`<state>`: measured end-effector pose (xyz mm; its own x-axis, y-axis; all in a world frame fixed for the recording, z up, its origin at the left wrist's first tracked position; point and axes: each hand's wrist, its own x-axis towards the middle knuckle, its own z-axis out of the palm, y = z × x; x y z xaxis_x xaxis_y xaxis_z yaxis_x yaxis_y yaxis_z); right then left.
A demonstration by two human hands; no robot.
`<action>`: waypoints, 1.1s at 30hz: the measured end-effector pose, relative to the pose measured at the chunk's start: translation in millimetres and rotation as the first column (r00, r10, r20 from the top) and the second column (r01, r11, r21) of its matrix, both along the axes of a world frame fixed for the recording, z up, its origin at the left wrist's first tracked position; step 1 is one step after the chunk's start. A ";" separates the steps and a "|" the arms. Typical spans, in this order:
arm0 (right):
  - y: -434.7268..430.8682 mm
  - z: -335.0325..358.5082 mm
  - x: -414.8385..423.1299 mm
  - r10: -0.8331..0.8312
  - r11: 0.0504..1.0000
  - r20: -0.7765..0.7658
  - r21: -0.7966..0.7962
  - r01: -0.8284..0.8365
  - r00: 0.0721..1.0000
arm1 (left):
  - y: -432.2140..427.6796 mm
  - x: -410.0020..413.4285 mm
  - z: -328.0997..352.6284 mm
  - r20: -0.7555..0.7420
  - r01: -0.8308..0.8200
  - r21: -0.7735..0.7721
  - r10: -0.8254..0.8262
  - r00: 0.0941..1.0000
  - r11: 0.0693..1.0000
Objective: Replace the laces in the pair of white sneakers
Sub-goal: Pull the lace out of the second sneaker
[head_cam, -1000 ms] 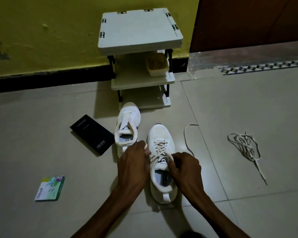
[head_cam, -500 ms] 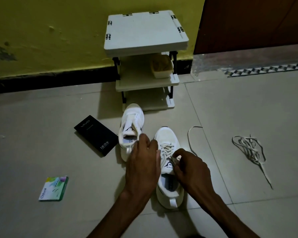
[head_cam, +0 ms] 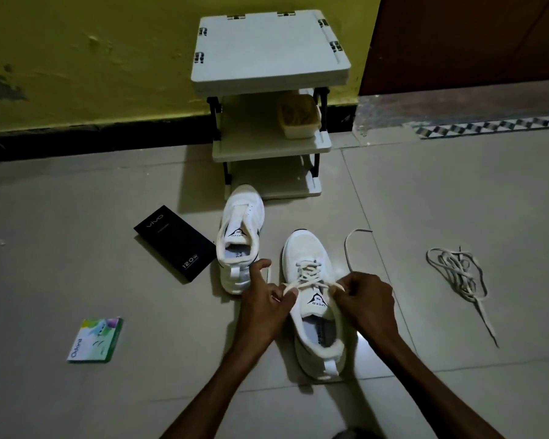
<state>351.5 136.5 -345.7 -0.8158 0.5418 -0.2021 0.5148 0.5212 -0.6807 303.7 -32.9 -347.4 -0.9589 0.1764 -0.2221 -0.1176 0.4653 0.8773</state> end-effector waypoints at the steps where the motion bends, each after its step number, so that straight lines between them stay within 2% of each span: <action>1: -2.7 2.7 0.0 0.047 0.998 -0.027 0.041 -0.046 0.999 | 0.9 -1.0 0.4 -0.020 -0.007 -0.019 0.007 1.000 1.000; 3: -8.0 5.4 0.4 0.214 0.967 -0.100 0.165 -0.195 0.972 | 3.6 -0.7 2.6 -0.050 0.006 -0.045 -0.009 0.999 0.999; 6: -17.3 6.2 -6.4 0.465 0.802 -0.045 0.445 -0.399 0.884 | 8.1 2.4 5.9 -0.130 0.050 -0.082 -0.061 0.990 0.995; 10: -21.7 5.2 -20.9 0.581 0.576 0.079 0.663 -0.478 0.810 | 9.1 2.3 8.8 -0.142 0.060 -0.123 -0.077 0.987 0.991; 17: -22.1 12.1 -31.4 0.624 0.417 0.176 0.749 -0.515 0.762 | 7.9 -3.9 9.5 -0.137 0.094 -0.135 -0.113 0.984 0.986; 22: -24.8 12.2 -36.3 0.657 0.348 0.232 0.751 -0.562 0.717 | 7.8 -5.8 9.6 -0.121 0.098 -0.159 -0.118 0.986 0.982; 23: -23.2 13.7 -36.3 0.643 0.356 0.240 0.746 -0.562 0.727 | 7.5 -6.2 9.7 -0.116 0.104 -0.166 -0.124 0.985 0.981; 24: -20.0 17.2 -37.0 0.599 0.424 0.209 0.736 -0.527 0.773 | 6.9 -6.6 9.8 -0.113 0.114 -0.169 -0.134 0.984 0.979; 25: -11.5 18.8 -38.6 0.524 0.537 0.144 0.709 -0.457 0.839 | 6.1 -7.3 10.4 -0.111 0.129 -0.167 -0.148 0.983 0.978; 26: 1.1 19.6 -41.6 0.415 0.691 0.051 0.632 -0.351 0.908 | 5.4 -8.0 10.5 -0.107 0.144 -0.160 -0.162 0.981 0.977; 27: 13.8 20.9 -43.8 0.263 0.840 -0.026 0.498 -0.216 0.964 | 4.8 -8.1 11.2 -0.101 0.157 -0.150 -0.173 0.980 0.976; 28: 23.9 20.8 -44.1 0.120 0.935 -0.030 0.340 -0.103 0.992 | 4.9 -7.9 12.1 -0.096 0.166 -0.142 -0.180 0.979 0.976; 29: 29.0 17.3 -41.6 0.057 0.964 0.018 0.259 -0.059 0.998 | 5.2 -7.5 12.9 -0.092 0.172 -0.142 -0.186 0.978 0.975; 31: 25.7 9.7 -35.9 0.102 0.954 0.086 0.274 -0.122 0.991 | 7.2 -7.0 14.3 -0.092 0.177 -0.164 -0.193 0.977 0.970; 33: 16.8 6.0 -32.0 0.205 0.937 -0.026 0.294 -0.189 0.978 | 7.9 -6.9 13.8 -0.102 0.173 -0.179 -0.193 0.976 0.969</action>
